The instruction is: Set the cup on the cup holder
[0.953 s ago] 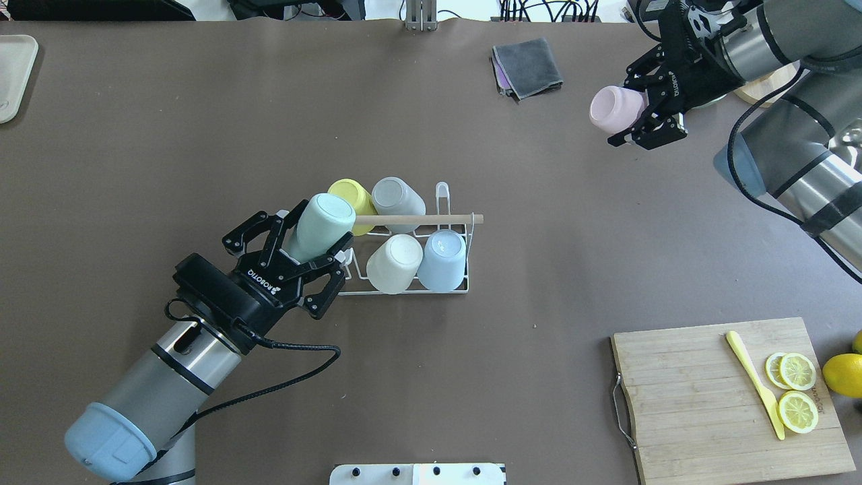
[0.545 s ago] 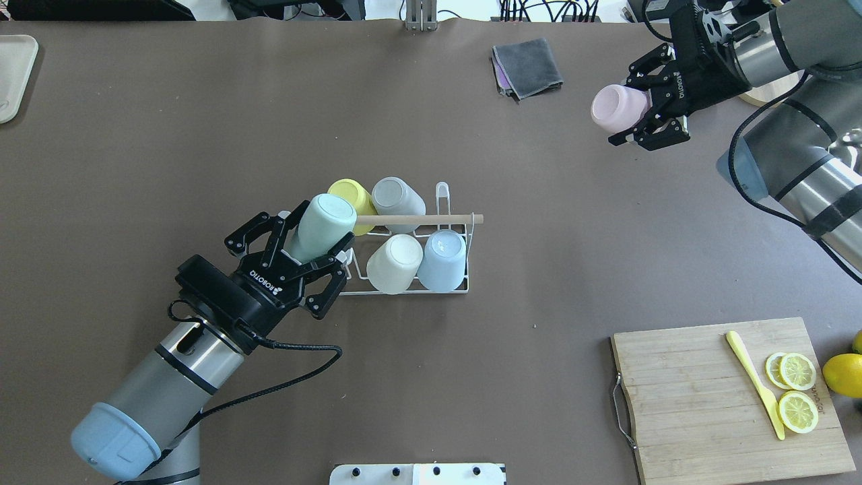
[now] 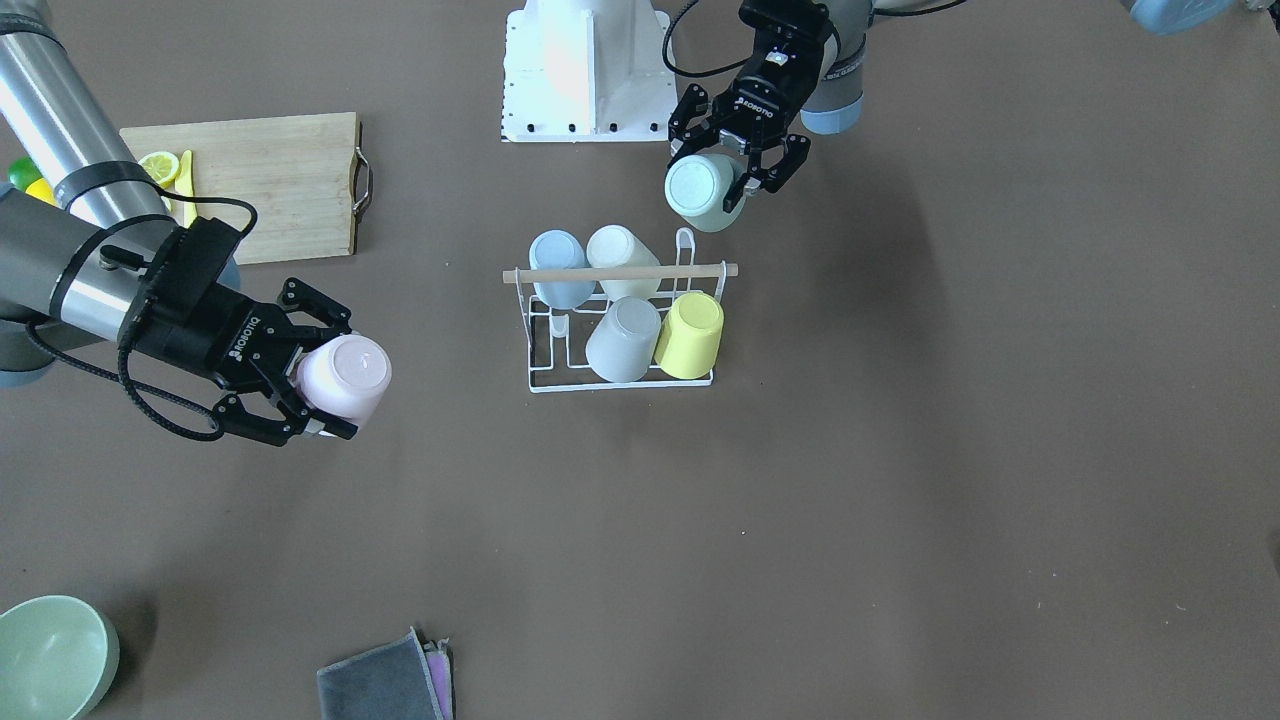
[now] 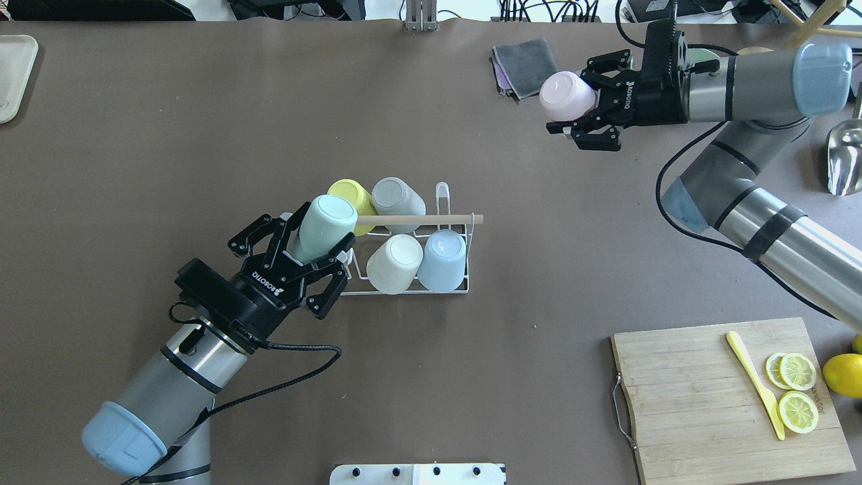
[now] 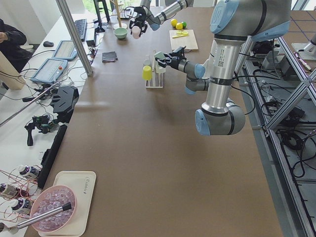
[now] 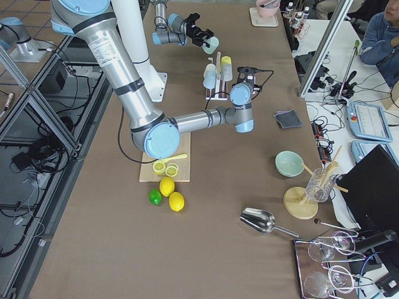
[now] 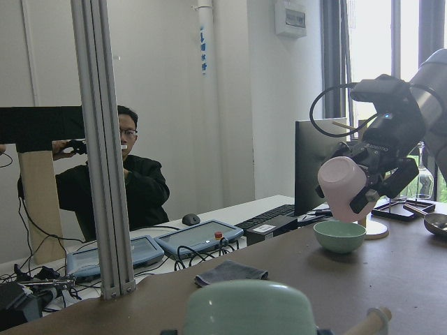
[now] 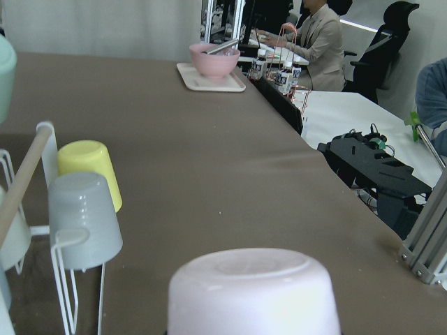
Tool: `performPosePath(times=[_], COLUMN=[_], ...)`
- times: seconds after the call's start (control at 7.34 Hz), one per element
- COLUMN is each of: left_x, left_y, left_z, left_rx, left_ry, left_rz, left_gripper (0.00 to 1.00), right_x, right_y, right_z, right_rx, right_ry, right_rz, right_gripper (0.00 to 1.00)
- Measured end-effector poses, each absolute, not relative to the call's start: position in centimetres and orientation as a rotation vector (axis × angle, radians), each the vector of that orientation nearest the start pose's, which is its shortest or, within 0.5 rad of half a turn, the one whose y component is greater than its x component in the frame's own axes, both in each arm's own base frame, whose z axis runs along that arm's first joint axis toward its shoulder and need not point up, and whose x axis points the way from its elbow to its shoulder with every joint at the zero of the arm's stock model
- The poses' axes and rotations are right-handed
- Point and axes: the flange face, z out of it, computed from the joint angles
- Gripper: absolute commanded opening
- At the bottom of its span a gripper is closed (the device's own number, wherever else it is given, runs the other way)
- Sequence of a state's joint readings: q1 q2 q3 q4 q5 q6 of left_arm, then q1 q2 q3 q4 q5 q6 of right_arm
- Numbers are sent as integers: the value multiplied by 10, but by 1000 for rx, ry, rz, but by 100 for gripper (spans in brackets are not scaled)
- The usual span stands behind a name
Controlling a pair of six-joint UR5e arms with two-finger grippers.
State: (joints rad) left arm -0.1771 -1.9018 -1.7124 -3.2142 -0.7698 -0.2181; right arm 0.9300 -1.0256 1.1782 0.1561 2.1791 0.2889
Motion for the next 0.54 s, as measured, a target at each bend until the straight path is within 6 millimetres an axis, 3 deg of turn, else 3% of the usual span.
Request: performPosePath(times=[0.27,0.54], left_x=[452,463], left_y=[-289,-292], left_z=[260,260], left_rx=[1644,1642], left_ry=[1066,1049], left_rz=[-98,-111], left_gripper=[0,0], right_x=[-354,-350], right_y=[-569,-562], right_z=[345,352], right_rx=[1488,1541], right_ry=[-1402,-1491], right_rz=[-694,-675], right_gripper=[0,0])
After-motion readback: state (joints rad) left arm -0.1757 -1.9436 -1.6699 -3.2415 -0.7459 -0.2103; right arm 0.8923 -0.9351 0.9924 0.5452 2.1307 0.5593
